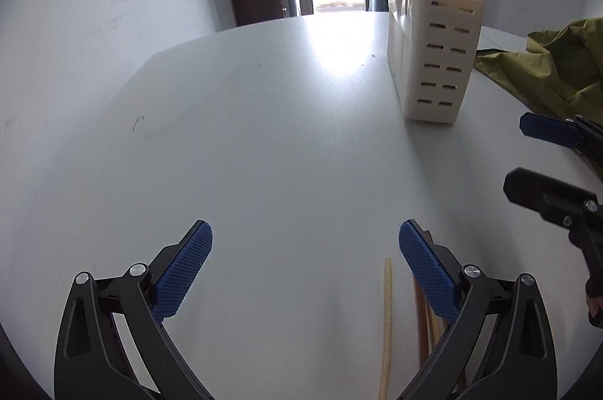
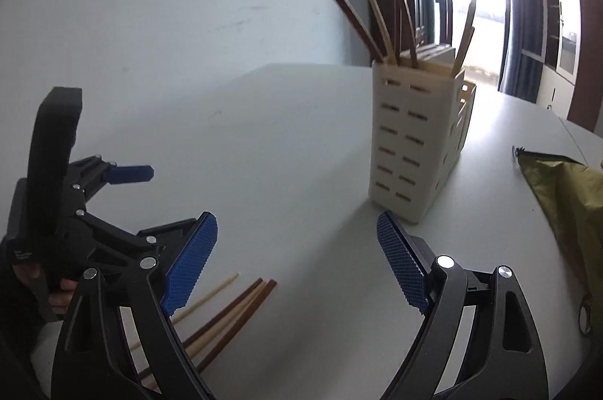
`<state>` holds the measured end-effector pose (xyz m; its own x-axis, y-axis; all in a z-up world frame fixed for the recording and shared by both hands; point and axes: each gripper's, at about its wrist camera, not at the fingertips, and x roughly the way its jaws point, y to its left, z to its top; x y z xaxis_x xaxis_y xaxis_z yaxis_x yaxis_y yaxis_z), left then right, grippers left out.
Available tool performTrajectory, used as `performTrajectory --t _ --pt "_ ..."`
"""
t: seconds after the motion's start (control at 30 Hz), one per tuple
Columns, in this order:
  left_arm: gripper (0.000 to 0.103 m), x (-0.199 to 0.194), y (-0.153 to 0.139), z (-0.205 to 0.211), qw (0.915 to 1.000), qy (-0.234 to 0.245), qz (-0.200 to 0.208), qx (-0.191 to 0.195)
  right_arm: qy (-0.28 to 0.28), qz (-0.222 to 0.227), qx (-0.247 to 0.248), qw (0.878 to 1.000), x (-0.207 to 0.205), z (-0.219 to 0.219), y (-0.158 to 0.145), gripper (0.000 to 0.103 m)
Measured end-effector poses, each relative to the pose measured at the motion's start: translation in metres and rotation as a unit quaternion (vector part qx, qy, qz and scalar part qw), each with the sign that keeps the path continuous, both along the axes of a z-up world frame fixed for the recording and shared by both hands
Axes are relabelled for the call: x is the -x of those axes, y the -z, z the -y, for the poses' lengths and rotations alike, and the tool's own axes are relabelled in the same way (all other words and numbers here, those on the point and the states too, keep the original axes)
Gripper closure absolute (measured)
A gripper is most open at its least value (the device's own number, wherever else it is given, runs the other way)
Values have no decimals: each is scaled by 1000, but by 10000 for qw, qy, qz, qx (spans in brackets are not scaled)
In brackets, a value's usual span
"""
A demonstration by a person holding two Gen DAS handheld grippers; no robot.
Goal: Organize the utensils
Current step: 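Move both open tools back down to the last chopsticks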
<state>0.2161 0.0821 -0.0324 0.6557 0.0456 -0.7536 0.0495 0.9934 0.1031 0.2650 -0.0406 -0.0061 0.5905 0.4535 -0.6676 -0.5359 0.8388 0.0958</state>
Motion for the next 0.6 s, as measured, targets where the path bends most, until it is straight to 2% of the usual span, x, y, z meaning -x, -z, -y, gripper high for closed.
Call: performTrajectory --t 0.07,0.13,0.17,0.27,0.33,0.47,0.6 --pt "6 -2 9 -6 9998 -168 -66 129 90 -183 155 9997 -4 -10 17 16" --pt "7 -1 14 -9 9994 -127 -59 312 266 -240 319 9988 -9 -18 26 17" --pt "8 -1 17 -8 9995 -110 -101 270 247 -253 390 9986 -8 -21 29 30" --pt "12 1 21 -8 9997 -88 -107 202 323 -356 396 9981 -4 -24 33 47" --pt "22 -1 23 -2 9996 79 -245 122 157 -354 580 9976 1 -31 35 55" --pt "28 -4 37 12 9980 332 -528 -136 -31 -342 889 9954 10 -43 47 62" --pt "32 -6 51 18 9961 452 -706 -260 -59 -368 1161 9925 5 -46 60 62"
